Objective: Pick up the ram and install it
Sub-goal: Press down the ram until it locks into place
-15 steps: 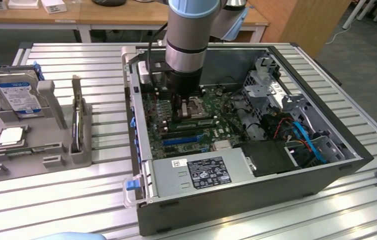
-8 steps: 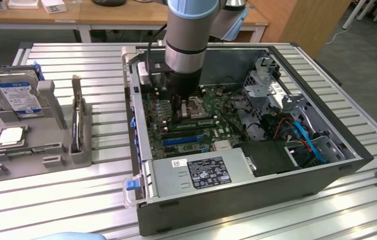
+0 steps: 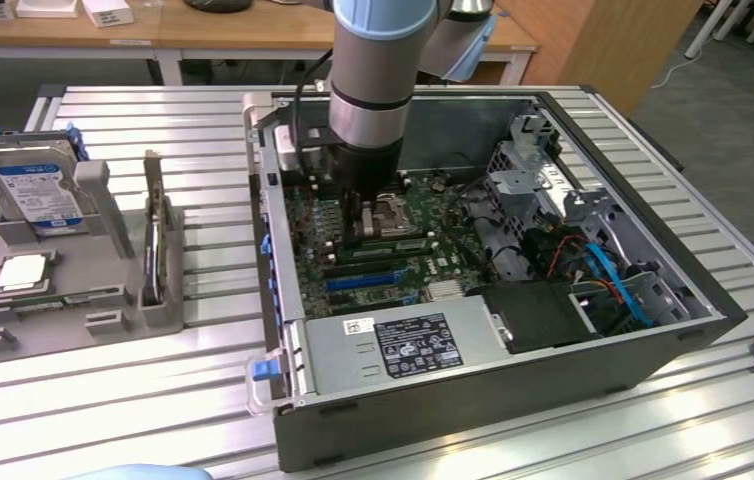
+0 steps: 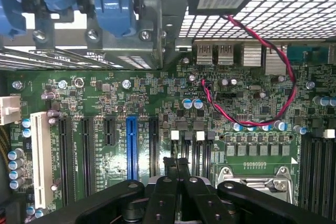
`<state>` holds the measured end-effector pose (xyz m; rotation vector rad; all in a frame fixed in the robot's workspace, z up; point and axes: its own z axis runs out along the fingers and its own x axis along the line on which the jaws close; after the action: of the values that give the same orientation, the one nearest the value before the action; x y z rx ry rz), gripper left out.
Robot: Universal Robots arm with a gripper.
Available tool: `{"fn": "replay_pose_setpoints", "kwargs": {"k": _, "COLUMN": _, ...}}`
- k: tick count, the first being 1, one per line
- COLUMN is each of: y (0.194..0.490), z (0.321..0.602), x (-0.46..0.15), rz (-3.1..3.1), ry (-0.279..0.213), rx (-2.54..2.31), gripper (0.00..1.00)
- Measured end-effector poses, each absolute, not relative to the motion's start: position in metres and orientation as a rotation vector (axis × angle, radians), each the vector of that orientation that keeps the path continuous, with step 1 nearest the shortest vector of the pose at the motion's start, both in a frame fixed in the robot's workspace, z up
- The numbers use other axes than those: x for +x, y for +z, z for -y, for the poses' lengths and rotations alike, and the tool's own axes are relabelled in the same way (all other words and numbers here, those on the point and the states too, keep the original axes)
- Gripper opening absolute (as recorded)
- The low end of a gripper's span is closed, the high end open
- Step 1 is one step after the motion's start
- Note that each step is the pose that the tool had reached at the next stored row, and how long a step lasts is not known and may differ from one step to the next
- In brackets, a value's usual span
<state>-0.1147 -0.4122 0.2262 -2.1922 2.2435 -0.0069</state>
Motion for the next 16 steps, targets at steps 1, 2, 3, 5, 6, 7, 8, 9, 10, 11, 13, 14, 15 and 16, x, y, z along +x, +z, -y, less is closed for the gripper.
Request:
{"fn": "replay_pose_setpoints", "kwargs": {"k": 1, "y": 0.2260, "z": 0.4121, "x": -0.1148, "rz": -2.243, "ry": -0.007, "rx": -2.192, "gripper": 0.10}}
{"fn": "replay_pose_setpoints", "kwargs": {"k": 2, "y": 0.2258, "z": 0.4121, "x": -0.1149, "rz": -2.243, "ry": -0.008, "rx": -2.192, "gripper": 0.10}}
{"fn": "replay_pose_setpoints", "kwargs": {"k": 3, "y": 0.2256, "z": 0.4122, "x": -0.1149, "rz": -2.243, "ry": -0.008, "rx": -2.192, "gripper": 0.10}}
{"fn": "replay_pose_setpoints", "kwargs": {"k": 5, "y": 0.2252, "z": 0.4122, "x": -0.1150, "rz": -2.243, "ry": -0.009, "rx": -2.191, "gripper": 0.10}}
{"fn": "replay_pose_setpoints", "kwargs": {"k": 6, "y": 0.2250, "z": 0.4122, "x": -0.1151, "rz": -2.243, "ry": -0.009, "rx": -2.191, "gripper": 0.10}}
{"fn": "replay_pose_setpoints", "kwargs": {"k": 7, "y": 0.2247, "z": 0.4122, "x": -0.1151, "rz": -2.242, "ry": -0.010, "rx": -2.191, "gripper": 0.10}}
{"fn": "replay_pose_setpoints", "kwargs": {"k": 8, "y": 0.2244, "z": 0.4121, "x": -0.1151, "rz": -2.242, "ry": -0.010, "rx": -2.191, "gripper": 0.10}}
{"fn": "replay_pose_setpoints", "kwargs": {"k": 9, "y": 0.2243, "z": 0.4122, "x": -0.1152, "rz": -2.242, "ry": -0.011, "rx": -2.191, "gripper": 0.10}}
{"fn": "replay_pose_setpoints", "kwargs": {"k": 10, "y": 0.2241, "z": 0.4122, "x": -0.1152, "rz": -2.242, "ry": -0.011, "rx": -2.191, "gripper": 0.10}}
{"fn": "replay_pose_setpoints", "kwargs": {"k": 11, "y": 0.2238, "z": 0.4122, "x": -0.1152, "rz": -2.242, "ry": -0.011, "rx": -2.191, "gripper": 0.10}}
{"fn": "replay_pose_setpoints", "kwargs": {"k": 13, "y": 0.2233, "z": 0.4121, "x": -0.1153, "rz": -2.242, "ry": -0.012, "rx": -2.190, "gripper": 0.10}}
{"fn": "replay_pose_setpoints", "kwargs": {"k": 14, "y": 0.2231, "z": 0.4122, "x": -0.1153, "rz": -2.242, "ry": -0.013, "rx": -2.190, "gripper": 0.10}}
{"fn": "replay_pose_setpoints", "kwargs": {"k": 15, "y": 0.2229, "z": 0.4122, "x": -0.1153, "rz": -2.241, "ry": -0.013, "rx": -2.190, "gripper": 0.10}}
{"fn": "replay_pose_setpoints", "kwargs": {"k": 16, "y": 0.2228, "z": 0.4122, "x": -0.1153, "rz": -2.241, "ry": -0.013, "rx": -2.190, "gripper": 0.10}}
